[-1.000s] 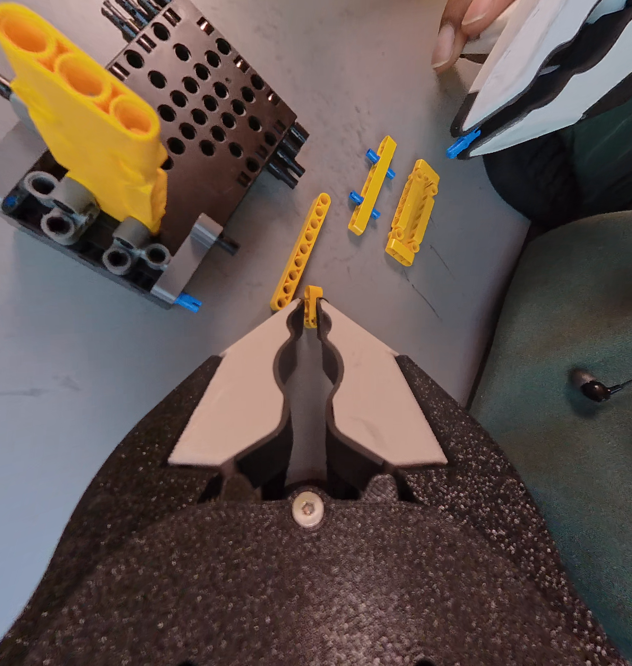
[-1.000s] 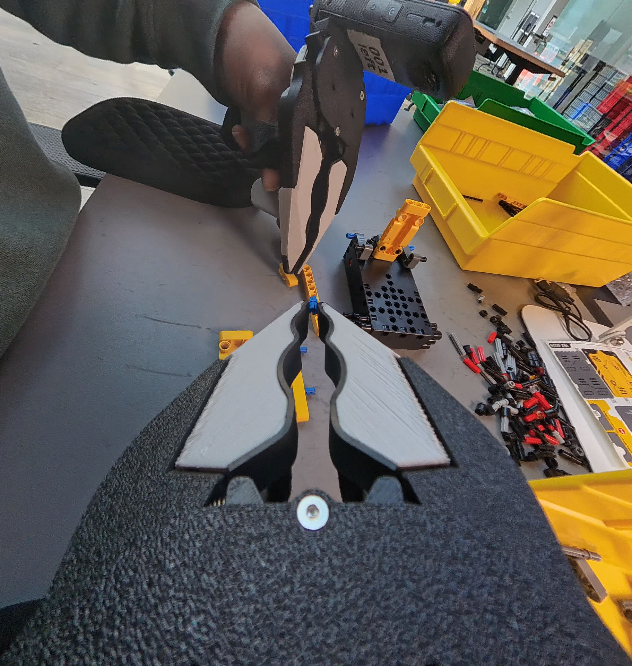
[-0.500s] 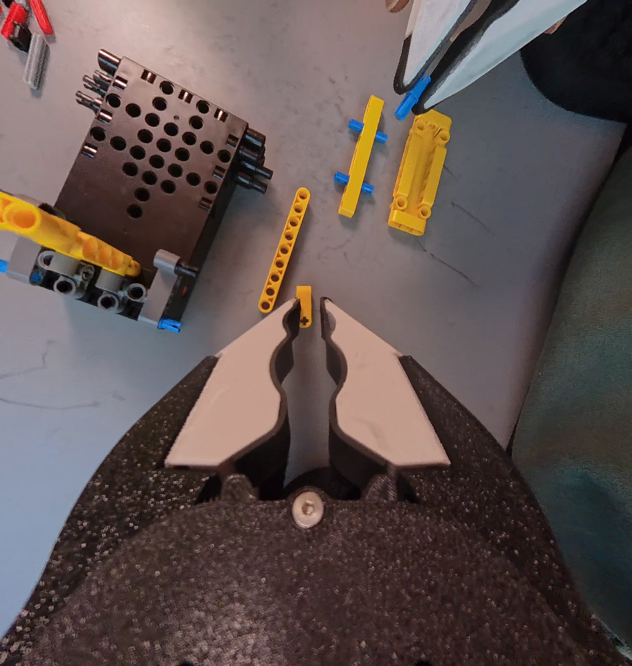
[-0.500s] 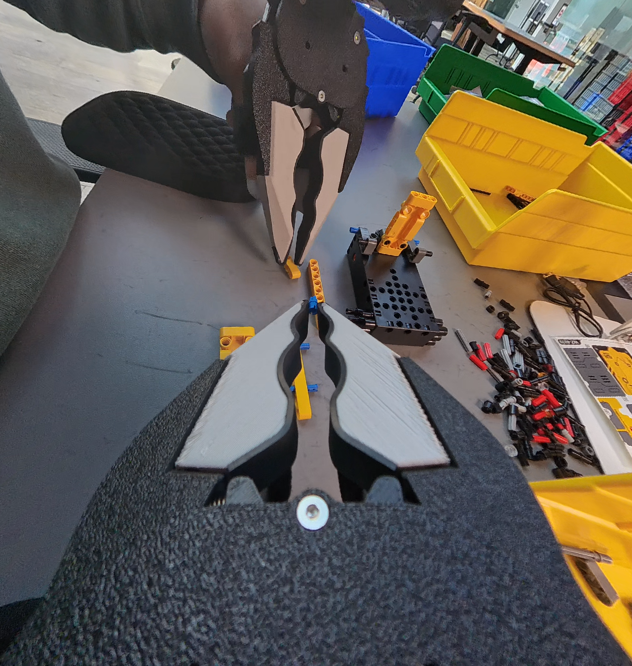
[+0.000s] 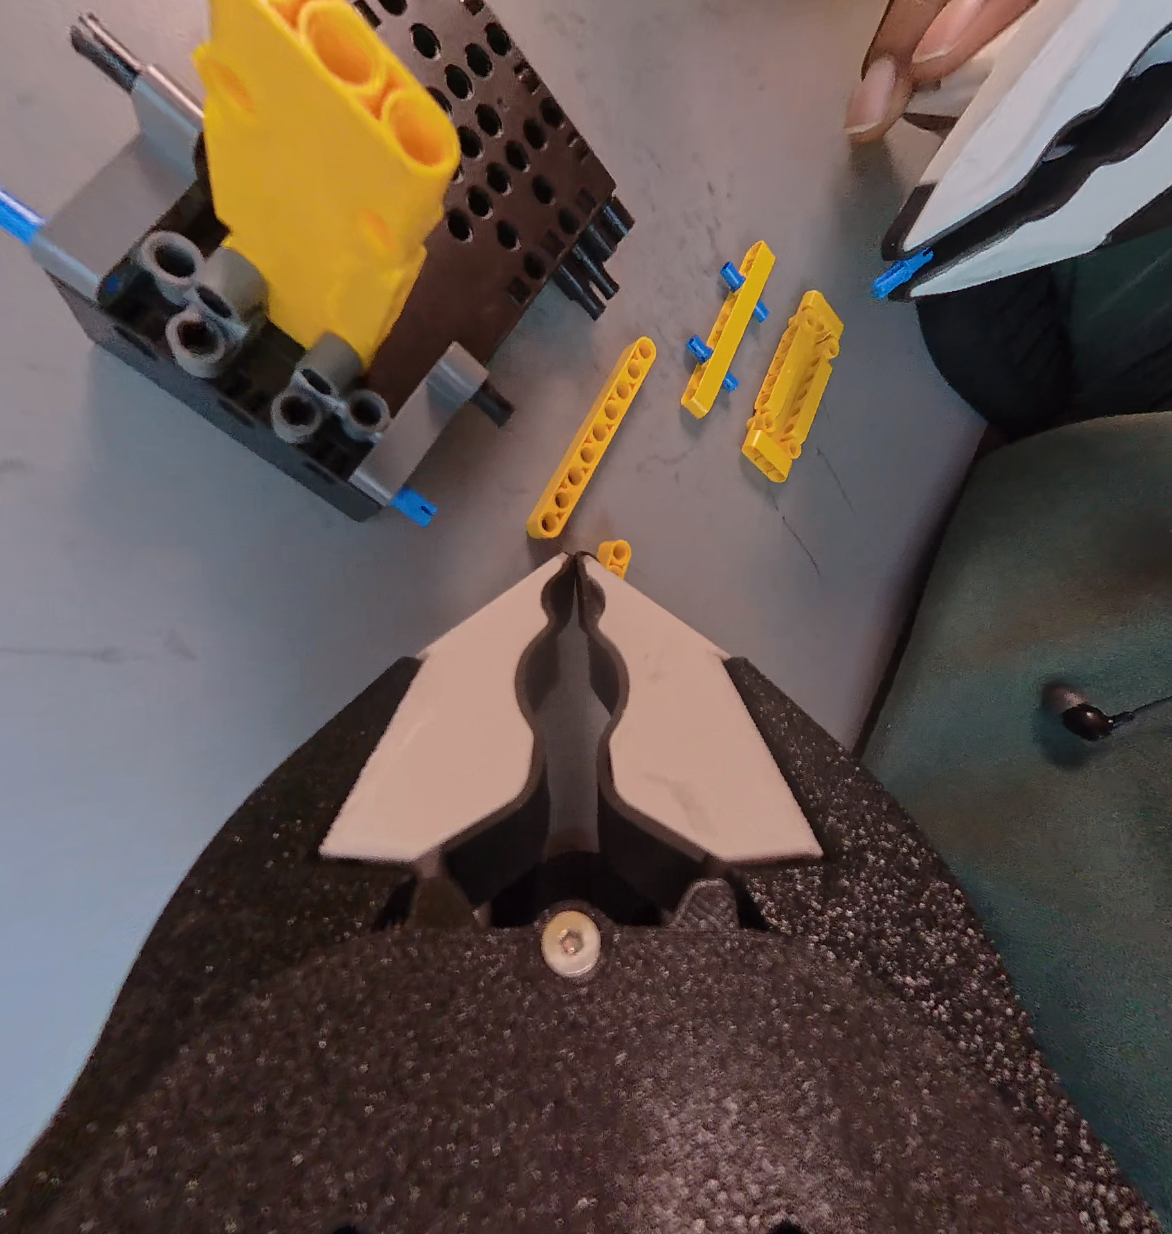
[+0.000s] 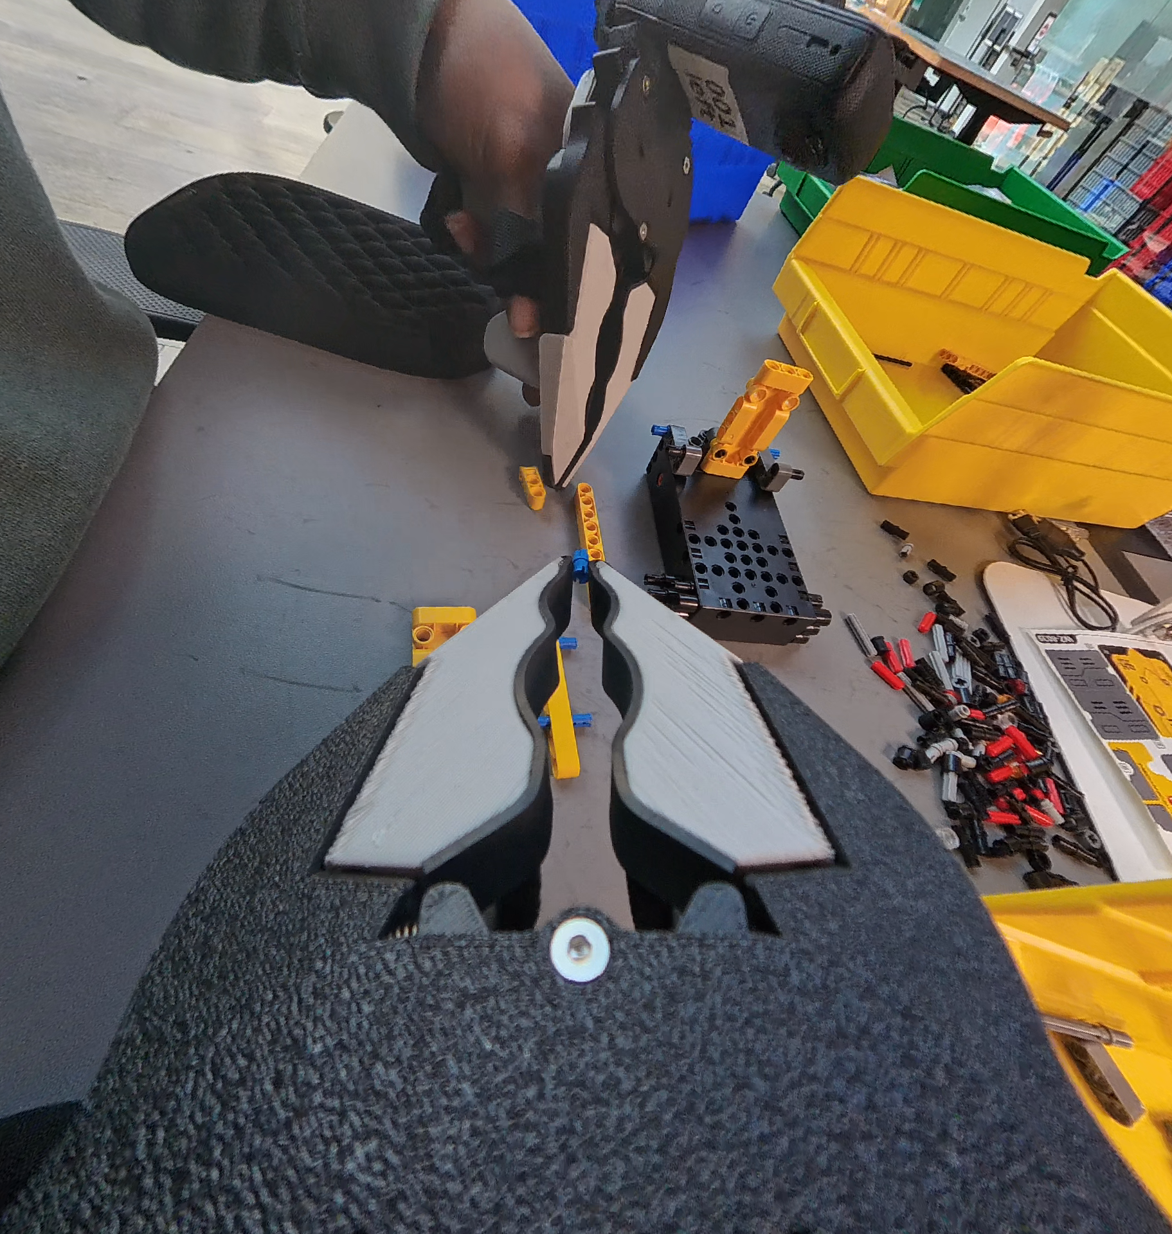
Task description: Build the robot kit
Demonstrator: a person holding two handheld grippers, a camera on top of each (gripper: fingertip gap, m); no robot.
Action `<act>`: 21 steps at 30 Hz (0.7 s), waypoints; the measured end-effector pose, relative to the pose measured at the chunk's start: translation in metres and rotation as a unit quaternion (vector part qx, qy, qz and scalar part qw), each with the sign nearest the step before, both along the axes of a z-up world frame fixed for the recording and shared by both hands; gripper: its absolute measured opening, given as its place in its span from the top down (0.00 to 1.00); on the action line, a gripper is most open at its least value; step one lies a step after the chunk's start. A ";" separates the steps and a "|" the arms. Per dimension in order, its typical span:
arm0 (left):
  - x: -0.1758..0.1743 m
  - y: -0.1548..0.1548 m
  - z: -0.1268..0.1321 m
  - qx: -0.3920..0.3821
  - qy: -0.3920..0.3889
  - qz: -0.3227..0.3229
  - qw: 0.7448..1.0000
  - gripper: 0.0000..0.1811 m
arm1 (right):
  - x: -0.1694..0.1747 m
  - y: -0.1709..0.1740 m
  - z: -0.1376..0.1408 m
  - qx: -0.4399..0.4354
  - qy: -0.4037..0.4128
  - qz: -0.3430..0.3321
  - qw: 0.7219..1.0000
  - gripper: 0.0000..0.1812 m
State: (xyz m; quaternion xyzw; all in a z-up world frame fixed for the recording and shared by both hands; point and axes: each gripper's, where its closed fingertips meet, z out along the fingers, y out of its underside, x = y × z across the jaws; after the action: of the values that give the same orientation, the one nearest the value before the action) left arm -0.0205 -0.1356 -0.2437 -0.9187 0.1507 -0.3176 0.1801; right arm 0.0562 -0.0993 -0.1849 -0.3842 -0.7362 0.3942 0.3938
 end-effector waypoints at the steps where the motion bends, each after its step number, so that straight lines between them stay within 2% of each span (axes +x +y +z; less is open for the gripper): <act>1: 0.001 -0.001 0.001 -0.003 -0.009 0.001 1.000 1.00 | 0.000 0.000 0.000 0.000 0.001 0.000 1.000 0.98; 5: 0.000 -0.003 0.005 0.018 0.004 -0.009 1.000 0.97 | 0.000 0.000 0.001 -0.002 0.001 0.001 1.000 0.98; 8: 0.004 -0.009 0.014 0.057 0.015 -0.061 0.996 0.94 | 0.000 0.000 0.000 -0.003 -0.001 0.002 1.000 0.98; 11: 0.001 -0.022 0.007 0.052 0.065 -0.106 0.991 0.89 | 0.000 0.000 -0.002 -0.004 -0.003 0.003 1.000 0.98; 18: 0.027 -0.039 0.004 0.074 0.073 -0.176 0.979 0.88 | 0.000 0.000 -0.002 -0.003 -0.004 0.000 1.000 0.98; 21: 0.019 -0.034 0.002 0.093 0.114 -0.176 0.973 0.89 | 0.000 -0.001 -0.004 -0.003 -0.007 0.002 1.000 0.98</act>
State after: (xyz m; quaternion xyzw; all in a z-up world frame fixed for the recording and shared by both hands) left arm -0.0017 -0.1693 -0.2413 -0.8871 0.3582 -0.2222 0.1882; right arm 0.0560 -0.0999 -0.1885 -0.3862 -0.7385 0.3947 0.3868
